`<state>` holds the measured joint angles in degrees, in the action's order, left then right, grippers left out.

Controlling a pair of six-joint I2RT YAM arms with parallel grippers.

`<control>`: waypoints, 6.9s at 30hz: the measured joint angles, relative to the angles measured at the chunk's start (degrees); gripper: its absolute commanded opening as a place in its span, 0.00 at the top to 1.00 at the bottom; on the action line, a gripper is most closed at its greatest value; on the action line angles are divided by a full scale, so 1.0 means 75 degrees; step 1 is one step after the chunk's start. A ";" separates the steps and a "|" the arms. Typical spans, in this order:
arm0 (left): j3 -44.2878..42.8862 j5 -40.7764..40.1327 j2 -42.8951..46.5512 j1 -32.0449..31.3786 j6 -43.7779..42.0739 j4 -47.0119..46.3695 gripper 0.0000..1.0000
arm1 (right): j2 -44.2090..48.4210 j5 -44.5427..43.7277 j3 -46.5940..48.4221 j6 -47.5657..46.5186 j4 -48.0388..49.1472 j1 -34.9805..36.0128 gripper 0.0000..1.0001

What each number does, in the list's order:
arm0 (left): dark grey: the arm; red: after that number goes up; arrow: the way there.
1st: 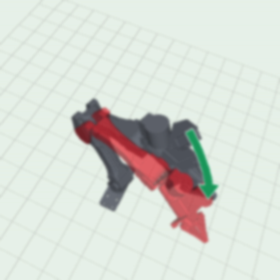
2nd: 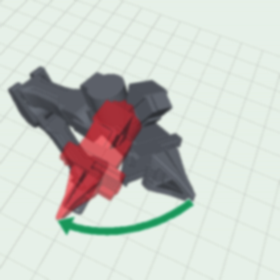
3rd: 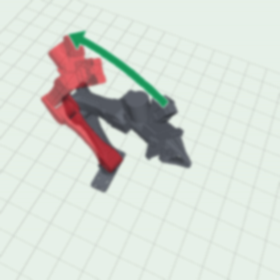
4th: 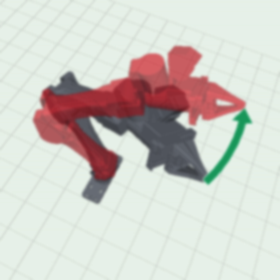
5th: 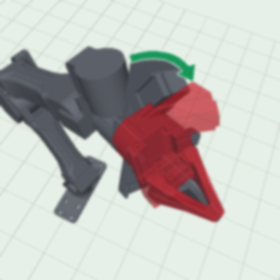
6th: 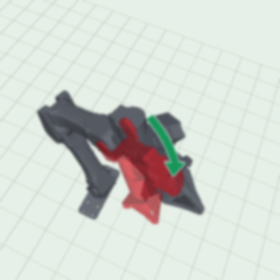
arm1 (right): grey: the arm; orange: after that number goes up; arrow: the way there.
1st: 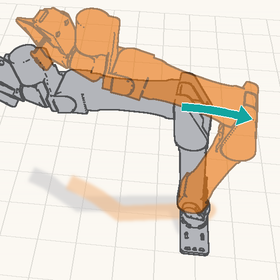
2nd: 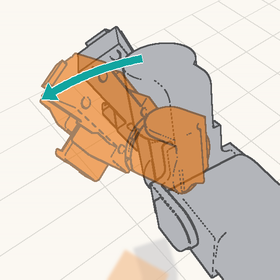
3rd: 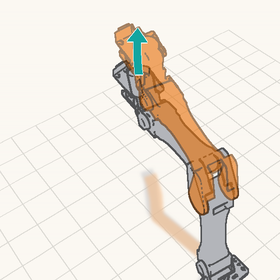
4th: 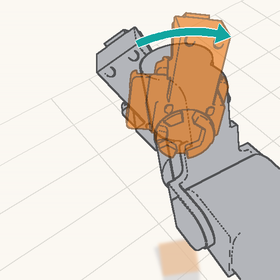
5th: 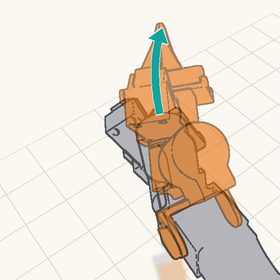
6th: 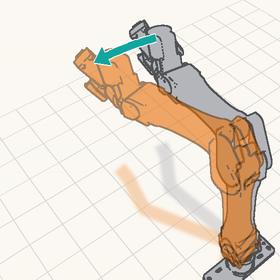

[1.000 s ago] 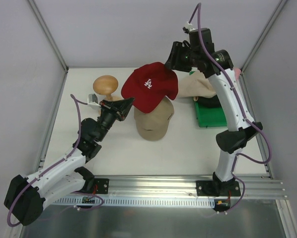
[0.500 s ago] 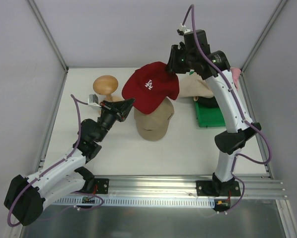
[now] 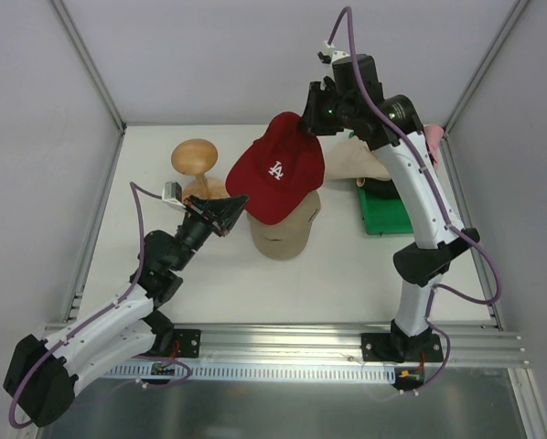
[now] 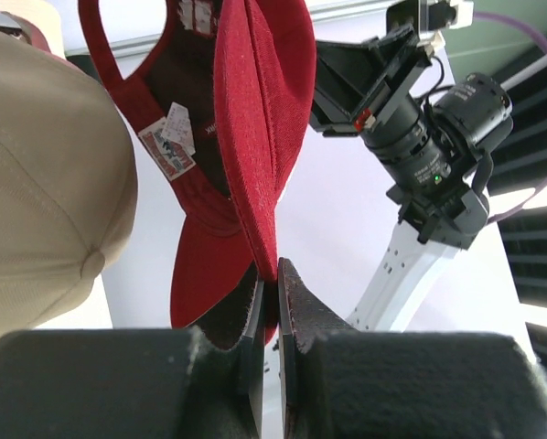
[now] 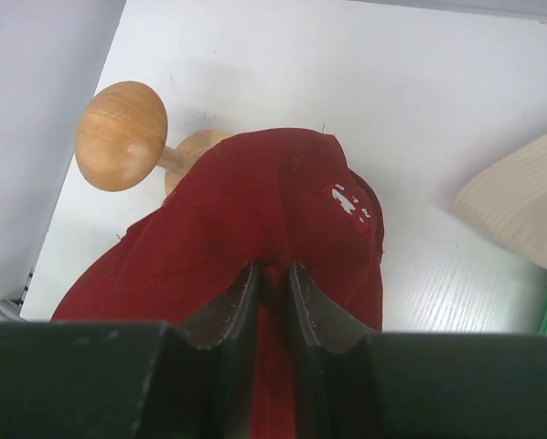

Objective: Stack the hats

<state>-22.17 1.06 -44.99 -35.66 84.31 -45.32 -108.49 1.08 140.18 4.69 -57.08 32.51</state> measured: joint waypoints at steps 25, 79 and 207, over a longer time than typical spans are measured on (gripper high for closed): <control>0.1125 0.0831 0.0758 -0.0606 -0.0201 0.0825 0.74 | 0.0079 -0.0361 0.0052 -0.0676 0.0146 0.0804 0.91; 0.1585 0.1043 0.0111 -0.0085 -0.3564 0.1454 0.18 | 0.0796 0.0784 -0.1524 -0.1550 0.0385 0.1448 0.96; 0.1763 0.3080 -0.4992 0.1714 0.0236 -0.0055 0.91 | -0.0892 0.1160 -0.1935 -0.1699 0.0437 0.0079 0.45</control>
<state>-8.95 24.16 -82.43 -22.81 86.08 -45.74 -115.18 9.78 125.67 -8.05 -53.80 33.10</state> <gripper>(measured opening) 0.086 0.557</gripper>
